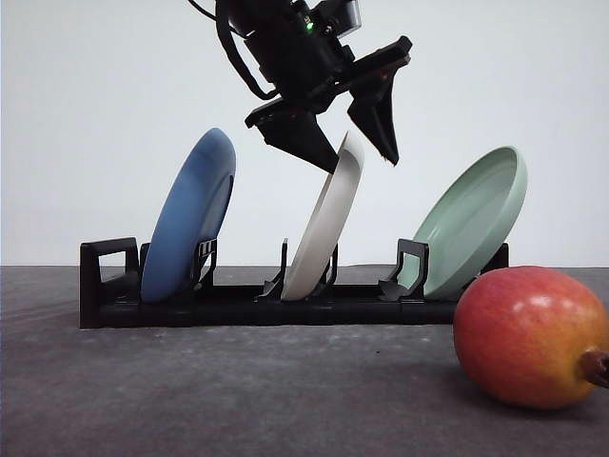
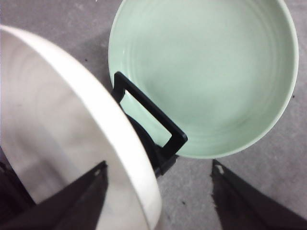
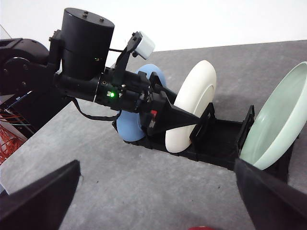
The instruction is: Place pomegranate in white plate
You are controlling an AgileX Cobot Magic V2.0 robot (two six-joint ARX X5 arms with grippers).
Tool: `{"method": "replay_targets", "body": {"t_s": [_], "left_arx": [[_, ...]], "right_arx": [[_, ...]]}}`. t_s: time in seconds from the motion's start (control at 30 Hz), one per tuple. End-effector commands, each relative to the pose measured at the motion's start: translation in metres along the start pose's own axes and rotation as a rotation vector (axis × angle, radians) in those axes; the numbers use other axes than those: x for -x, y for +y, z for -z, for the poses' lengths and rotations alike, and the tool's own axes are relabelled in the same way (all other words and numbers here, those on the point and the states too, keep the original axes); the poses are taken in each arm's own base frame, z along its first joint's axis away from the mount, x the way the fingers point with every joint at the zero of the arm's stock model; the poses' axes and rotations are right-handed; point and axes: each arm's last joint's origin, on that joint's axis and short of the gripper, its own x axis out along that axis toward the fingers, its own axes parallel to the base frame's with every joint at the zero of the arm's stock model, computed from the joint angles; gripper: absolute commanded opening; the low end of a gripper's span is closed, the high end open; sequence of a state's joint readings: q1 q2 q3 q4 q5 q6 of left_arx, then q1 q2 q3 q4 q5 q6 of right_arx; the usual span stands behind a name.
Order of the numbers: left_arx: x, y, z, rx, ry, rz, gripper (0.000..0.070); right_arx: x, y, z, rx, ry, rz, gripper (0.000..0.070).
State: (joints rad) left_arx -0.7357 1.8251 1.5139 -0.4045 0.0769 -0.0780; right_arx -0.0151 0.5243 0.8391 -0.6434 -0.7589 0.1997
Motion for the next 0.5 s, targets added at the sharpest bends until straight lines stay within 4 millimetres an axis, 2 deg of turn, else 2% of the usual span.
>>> {"method": "replay_targets", "body": {"t_s": [0.0,0.07,0.2,0.47], "left_arx": [[-0.0101,-0.0038,-0.0004,-0.017,0.015,0.003,0.032],[-0.012,-0.0032,0.0018,-0.016,0.034,-0.004,0.0237],[-0.0124,-0.0026,0.0028,-0.016,0.041,-0.021,0.0001],[-0.0069,-0.0054,-0.0006,-0.018,0.025,-0.016,0.0]], "right_arx": [[0.0014,0.0021,-0.0036,0.001,-0.012,-0.003,0.0656],[0.0014,0.0021,-0.0036,0.001,-0.012,-0.003,0.0656],[0.0014,0.0021,-0.0036,0.0,-0.012,-0.003,0.0655],[0.0014,0.0021,-0.0036,-0.002,-0.012,-0.003,0.0656]]}}
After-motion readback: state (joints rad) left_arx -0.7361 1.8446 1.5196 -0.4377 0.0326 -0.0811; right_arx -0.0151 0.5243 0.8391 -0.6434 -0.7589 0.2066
